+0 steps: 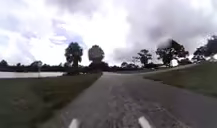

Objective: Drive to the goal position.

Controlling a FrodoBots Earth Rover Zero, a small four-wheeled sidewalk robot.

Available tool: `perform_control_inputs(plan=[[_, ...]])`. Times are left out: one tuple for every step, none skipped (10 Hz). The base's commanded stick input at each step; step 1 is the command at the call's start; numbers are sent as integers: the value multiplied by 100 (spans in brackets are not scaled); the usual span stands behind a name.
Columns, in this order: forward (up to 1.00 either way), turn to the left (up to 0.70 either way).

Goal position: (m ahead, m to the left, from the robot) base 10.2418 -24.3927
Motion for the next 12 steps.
perform_control_inputs(plan=[[70, 0], [70, 0], [70, 0], [70, 0], [70, 0], [70, 0], [70, 0], [70, 0], [70, 0], [70, 0], [70, 0], [70, 0]])
